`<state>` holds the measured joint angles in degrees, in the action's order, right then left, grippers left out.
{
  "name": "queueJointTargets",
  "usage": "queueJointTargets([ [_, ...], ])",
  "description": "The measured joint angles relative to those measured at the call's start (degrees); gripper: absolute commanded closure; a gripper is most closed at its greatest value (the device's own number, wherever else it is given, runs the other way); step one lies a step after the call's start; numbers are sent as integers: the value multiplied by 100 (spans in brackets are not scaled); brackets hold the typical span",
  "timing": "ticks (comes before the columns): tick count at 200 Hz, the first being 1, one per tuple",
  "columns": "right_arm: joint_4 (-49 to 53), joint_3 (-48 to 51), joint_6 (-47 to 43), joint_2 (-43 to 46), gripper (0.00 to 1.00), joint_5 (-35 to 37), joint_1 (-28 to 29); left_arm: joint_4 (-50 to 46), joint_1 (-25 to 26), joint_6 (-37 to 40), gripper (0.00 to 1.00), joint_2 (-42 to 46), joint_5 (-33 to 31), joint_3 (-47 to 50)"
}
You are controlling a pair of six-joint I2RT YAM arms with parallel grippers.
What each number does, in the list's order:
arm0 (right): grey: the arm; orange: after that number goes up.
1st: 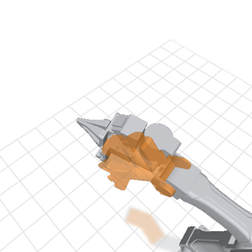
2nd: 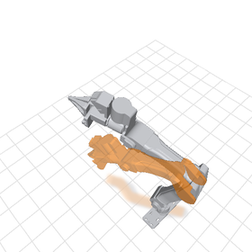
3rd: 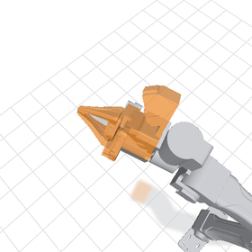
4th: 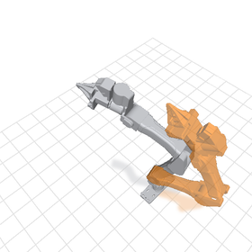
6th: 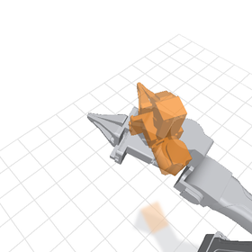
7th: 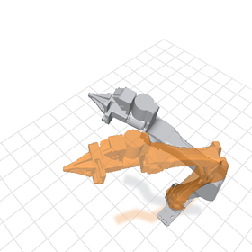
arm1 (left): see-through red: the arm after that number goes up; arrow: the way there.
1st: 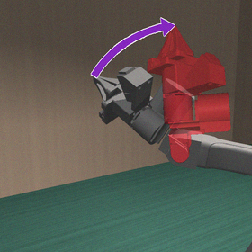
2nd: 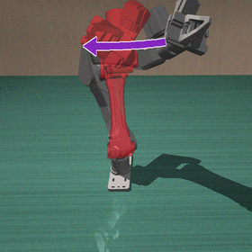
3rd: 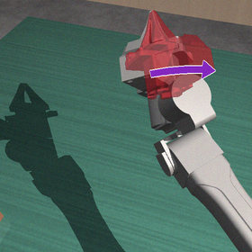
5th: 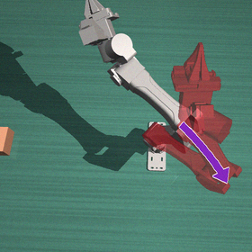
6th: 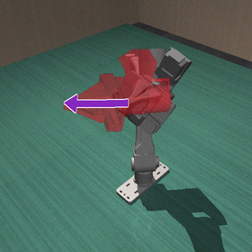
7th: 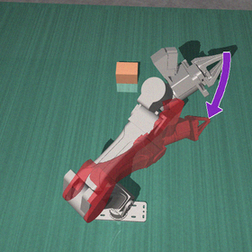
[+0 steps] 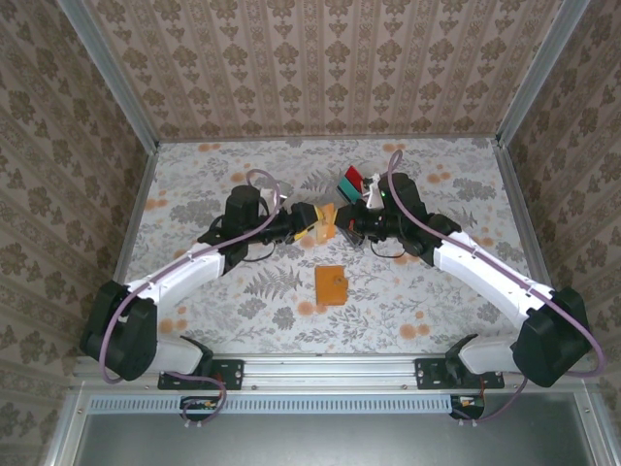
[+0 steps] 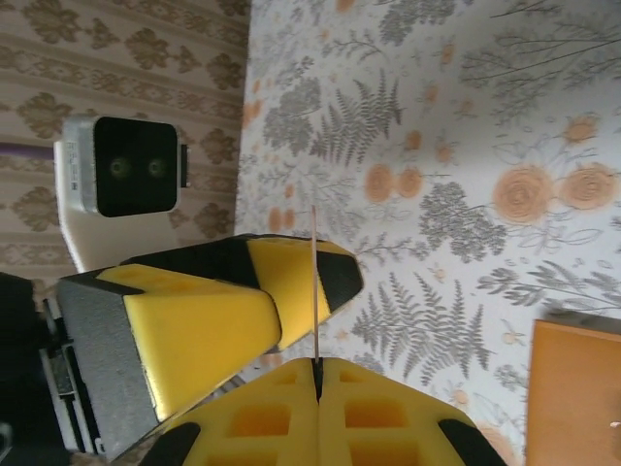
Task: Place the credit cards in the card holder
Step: Pick up the credit card from the storage box.
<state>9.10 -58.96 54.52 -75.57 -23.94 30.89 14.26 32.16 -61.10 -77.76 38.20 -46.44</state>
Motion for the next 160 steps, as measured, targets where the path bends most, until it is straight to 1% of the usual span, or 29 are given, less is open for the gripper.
queueJointTargets([
  [19,-188,72,122,0,92,-109,-20,199,0,-90,53,0,94,0],
  [44,-387,144,240,-4,88,-278,-76,332,0,-173,69,4,131,0],
  [54,-507,160,271,-15,87,-369,-92,341,0,-168,74,20,129,0],
  [64,-603,177,306,-33,84,-442,-103,361,-9,-210,82,37,125,0],
  [75,-667,216,341,-50,83,-520,-133,422,-33,-205,86,72,125,0],
  [94,-791,251,422,-162,82,-680,-179,533,-44,-232,89,138,125,0],
  [122,-1021,295,494,-273,83,-883,-201,573,-44,-232,89,157,120,0],
  [131,-1071,299,535,-284,82,-940,-216,584,-44,-232,88,157,118,0],
  [137,-1115,306,564,-293,79,-960,-221,590,-44,-232,89,157,118,0],
  [160,-1338,374,669,-319,77,-1040,-232,636,-48,-243,98,157,105,0],
])
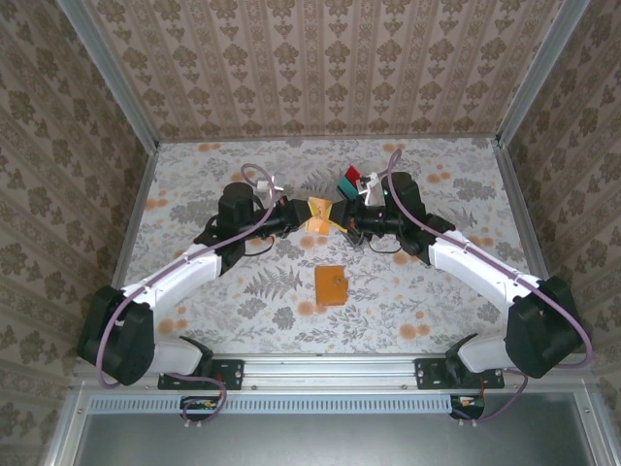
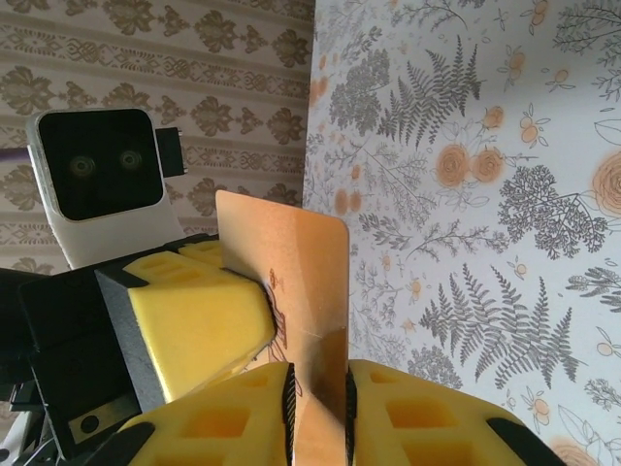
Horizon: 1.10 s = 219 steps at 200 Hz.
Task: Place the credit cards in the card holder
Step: Pick up the credit card from the storage box.
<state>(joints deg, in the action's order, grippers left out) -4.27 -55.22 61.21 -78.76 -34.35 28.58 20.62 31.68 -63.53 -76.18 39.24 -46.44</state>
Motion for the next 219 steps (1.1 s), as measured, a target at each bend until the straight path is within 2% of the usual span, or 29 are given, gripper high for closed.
queueJointTargets([
  [5,-59,24,35,-7,77,-13,-9,22,-4,-33,100,0,2,0],
  [64,-752,195,339,-39,76,-160,-37,525,-28,-400,100,0,70,140],
  [87,-964,278,439,-39,83,-223,-63,684,-31,-555,100,0,109,197],
  [104,-1084,332,535,-39,90,-260,-85,678,-50,-595,77,0,105,205],
  [108,-1117,337,544,-39,91,-275,-85,647,-63,-592,68,0,101,210],
  [111,-1150,337,544,-39,91,-280,-85,599,-63,-595,56,0,92,212],
  [114,-1180,337,549,-37,92,-273,-85,560,-66,-568,48,2,83,223],
  [126,-1152,337,516,-13,95,-216,-85,310,-66,-514,40,33,-4,247],
  [138,-905,337,457,52,94,-55,-79,-133,-66,-415,24,116,-173,254],
  [161,374,208,-9,313,94,761,46,-1279,-66,2,20,407,-721,254],
  [179,1484,-87,-404,393,95,1622,374,-2076,-70,284,19,623,-1154,256],
  [219,2756,-273,-754,223,98,2966,1307,-3217,-63,769,19,778,-1818,361],
])
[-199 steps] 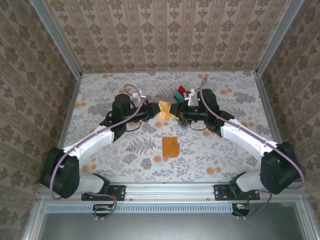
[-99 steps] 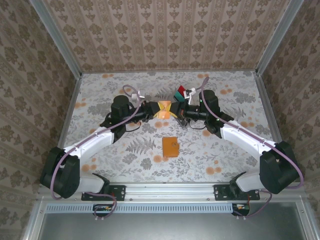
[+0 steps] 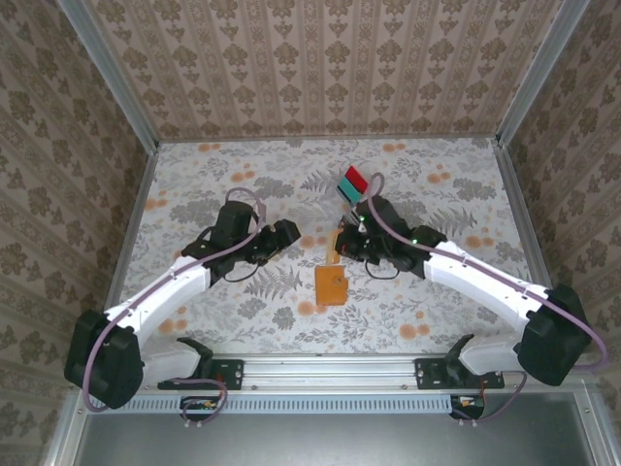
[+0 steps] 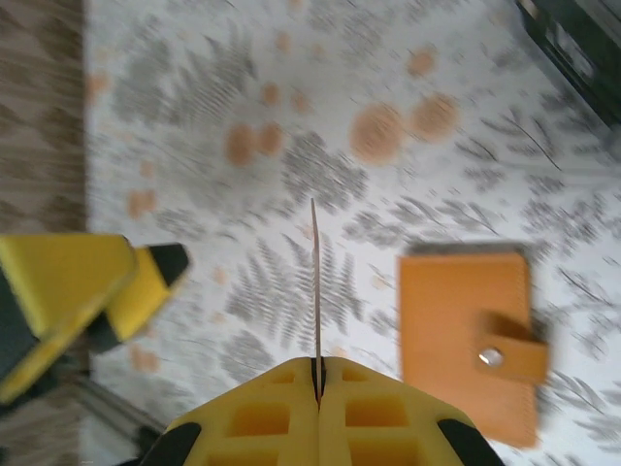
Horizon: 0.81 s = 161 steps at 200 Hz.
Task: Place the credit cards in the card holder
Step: Pick up the credit card from the storage box.
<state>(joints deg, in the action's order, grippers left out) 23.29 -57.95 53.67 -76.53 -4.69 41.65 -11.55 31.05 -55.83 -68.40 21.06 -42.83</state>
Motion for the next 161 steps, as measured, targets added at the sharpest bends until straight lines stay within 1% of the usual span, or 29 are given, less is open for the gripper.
queueJointTargets([
  [32,420,-186,-15,-754,98,614,721,-570,151,216,19,0,-382,28],
  [59,649,-431,-17,-1318,98,931,1014,-734,332,275,19,0,-610,76],
  [99,741,-470,-42,-1543,98,1224,984,-837,463,313,19,0,-789,87],
  [127,828,-411,-94,-1537,97,1338,809,-887,520,369,19,-20,-863,87],
  [161,935,-66,-105,-1373,97,1366,568,-981,616,501,19,-184,-942,33],
])
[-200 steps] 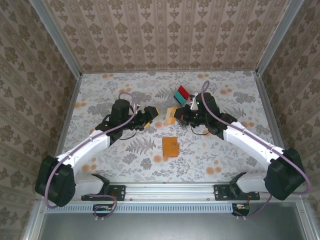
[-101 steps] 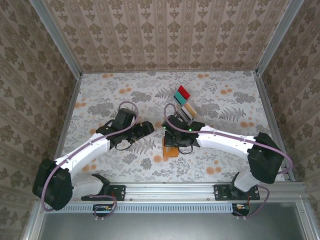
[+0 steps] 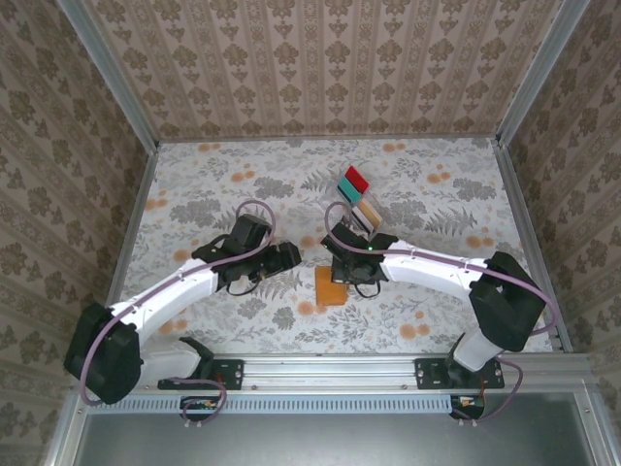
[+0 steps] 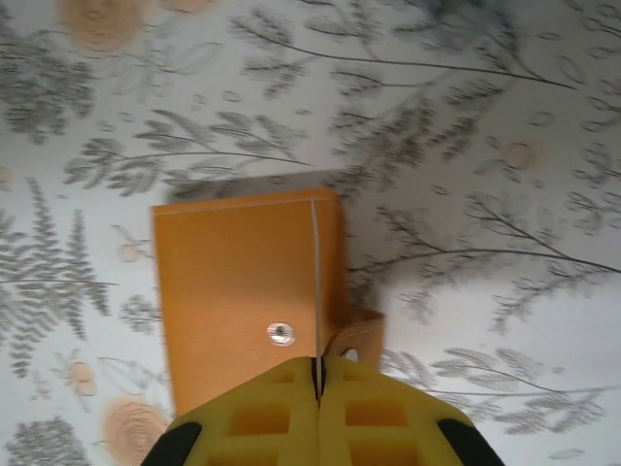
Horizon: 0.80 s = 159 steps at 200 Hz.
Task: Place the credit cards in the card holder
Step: Pick up the credit card from the storage box, then open the card holder at the bottom-center of the table.
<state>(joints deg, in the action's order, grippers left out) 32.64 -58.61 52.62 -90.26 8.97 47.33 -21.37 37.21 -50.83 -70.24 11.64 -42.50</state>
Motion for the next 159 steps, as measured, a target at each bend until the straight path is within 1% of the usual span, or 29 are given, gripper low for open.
queueJointTargets([
  [47,55,466,0,535,95,9,-310,-149,289,262,20,-481,-79,-450],
  [77,-79,782,0,675,96,-63,-492,-426,590,479,20,-1014,-190,-964],
  [119,-457,1182,4,741,96,-247,-636,-1108,1086,787,16,-1906,-551,-1843],
  [159,-970,1491,52,890,96,-398,-691,-1641,1530,940,10,-2632,-820,-2638],
])
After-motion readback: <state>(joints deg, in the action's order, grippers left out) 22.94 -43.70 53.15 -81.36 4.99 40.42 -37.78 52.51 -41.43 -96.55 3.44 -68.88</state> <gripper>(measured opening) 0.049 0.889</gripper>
